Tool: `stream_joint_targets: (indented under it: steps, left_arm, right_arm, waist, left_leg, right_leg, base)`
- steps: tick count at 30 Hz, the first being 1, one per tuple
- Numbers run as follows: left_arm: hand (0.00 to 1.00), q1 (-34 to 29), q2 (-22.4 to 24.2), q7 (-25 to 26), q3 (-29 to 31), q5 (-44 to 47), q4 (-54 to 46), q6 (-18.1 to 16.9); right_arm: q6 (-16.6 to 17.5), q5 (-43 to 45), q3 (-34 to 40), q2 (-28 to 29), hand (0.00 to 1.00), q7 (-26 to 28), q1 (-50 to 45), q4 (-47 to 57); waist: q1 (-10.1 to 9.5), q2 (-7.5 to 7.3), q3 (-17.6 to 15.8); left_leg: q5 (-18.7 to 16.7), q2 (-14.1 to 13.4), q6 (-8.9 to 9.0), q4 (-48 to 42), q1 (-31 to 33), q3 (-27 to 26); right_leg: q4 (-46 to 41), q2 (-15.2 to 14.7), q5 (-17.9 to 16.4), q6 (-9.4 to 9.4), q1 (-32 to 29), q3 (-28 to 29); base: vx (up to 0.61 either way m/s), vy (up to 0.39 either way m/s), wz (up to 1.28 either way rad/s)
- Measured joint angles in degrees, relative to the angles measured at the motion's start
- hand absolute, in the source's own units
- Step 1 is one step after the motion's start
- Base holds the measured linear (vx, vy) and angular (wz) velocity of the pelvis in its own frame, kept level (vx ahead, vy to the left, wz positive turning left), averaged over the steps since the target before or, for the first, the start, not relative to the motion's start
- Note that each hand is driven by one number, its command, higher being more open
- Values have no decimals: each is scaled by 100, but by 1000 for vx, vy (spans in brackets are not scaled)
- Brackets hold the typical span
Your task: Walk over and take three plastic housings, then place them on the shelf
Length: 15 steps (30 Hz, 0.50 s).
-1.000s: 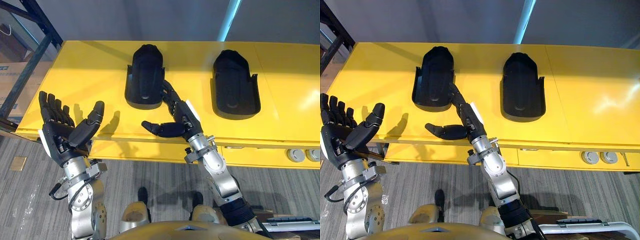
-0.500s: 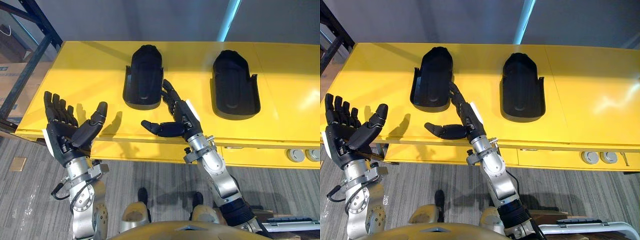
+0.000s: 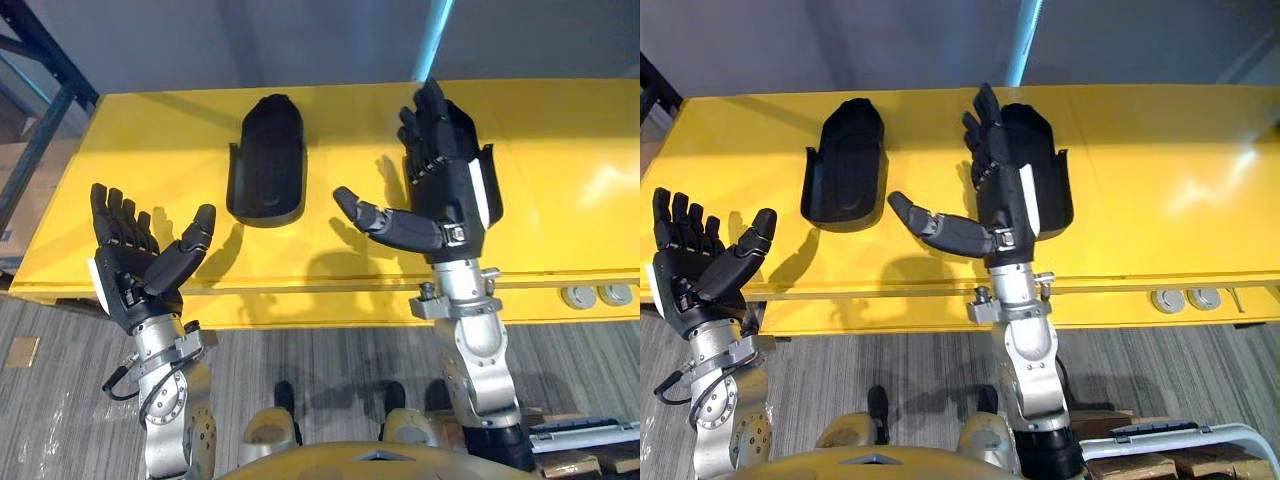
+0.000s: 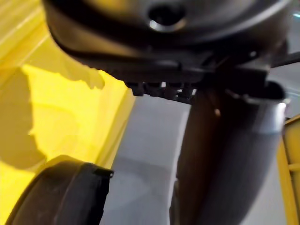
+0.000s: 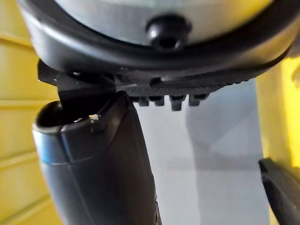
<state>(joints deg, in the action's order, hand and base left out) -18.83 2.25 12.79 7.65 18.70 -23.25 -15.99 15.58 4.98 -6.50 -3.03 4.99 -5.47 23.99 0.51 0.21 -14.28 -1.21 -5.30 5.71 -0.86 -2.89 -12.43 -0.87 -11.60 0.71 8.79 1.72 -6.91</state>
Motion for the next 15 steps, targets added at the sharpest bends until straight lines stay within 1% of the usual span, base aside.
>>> stream_joint_targets:
  steps: [2, 3, 4, 7, 11, 12, 13, 15]
  left_arm:
    - [100, -22, -1, -48, 3, 62, 0, -3]
    - [100, -45, -1, -47, 1, 115, 0, -3]
    - [100, -56, -1, -48, -1, 119, 1, -3]
    - [100, -85, -7, -68, -1, 122, 2, -48]
    - [100, -70, -11, -1, -11, 119, 16, -162]
    - [100, -75, -12, 56, -20, 117, 17, -165]
    - [100, -71, -13, 149, -41, 115, 21, -176]
    - [100, -92, -13, 248, -41, 114, 28, -227]
  right_arm:
    - [-24, 108, 200, -59, 100, 281, -347, 55]
    - [-44, 113, 297, -95, 100, 442, -527, 55]
    - [-49, 109, 337, -125, 100, 502, -601, 55]
    - [-49, 105, 538, -281, 100, 759, -922, 57]
    - [-48, 209, 636, -436, 100, 1029, -1114, 130]
    - [-48, 331, 686, -435, 100, 1112, -1223, 212]
    - [-48, 470, 767, -437, 100, 1219, -1384, 353]
    - [-48, 565, 845, -434, 100, 1329, -1536, 539]
  waist:
    - [35, -49, 30]
    - [127, -84, 33]
    - [160, -93, 33]
    - [222, -103, 38]
    - [293, -115, 73]
    - [304, -104, 105]
    - [356, -97, 145]
    - [415, -111, 172]
  left_leg:
    - [-39, -39, 24, -6, -19, -143]
    - [-51, -56, 34, -6, -35, -171]
    - [-57, -65, 38, -5, -48, -194]
    - [-142, -134, 69, -90, -74, -358]
    - [-183, -185, 97, -102, -155, -591]
    - [-204, -201, 102, -117, -171, -643]
    - [-239, -219, 111, -161, -179, -676]
    - [-289, -243, 121, -228, -213, -764]
  right_leg:
    - [10, 53, 32, -12, -75, 152]
    - [18, 72, 39, -15, -75, 178]
    - [18, 81, 40, -15, -77, 198]
    - [55, 148, 89, -23, -102, 343]
    - [210, 212, 202, 2, -102, 566]
    - [228, 223, 221, 9, -103, 596]
    - [229, 238, 238, 36, -102, 612]
    - [230, 258, 249, 52, -101, 727]
  base:
    - [5, 0, -35]
    - [7, -2, -21]
    - [7, -5, -18]
    - [-2, -8, -25]
    - [-12, -8, -31]
    - [-13, -8, -24]
    - [-11, -6, -20]
    - [-13, 1, -23]
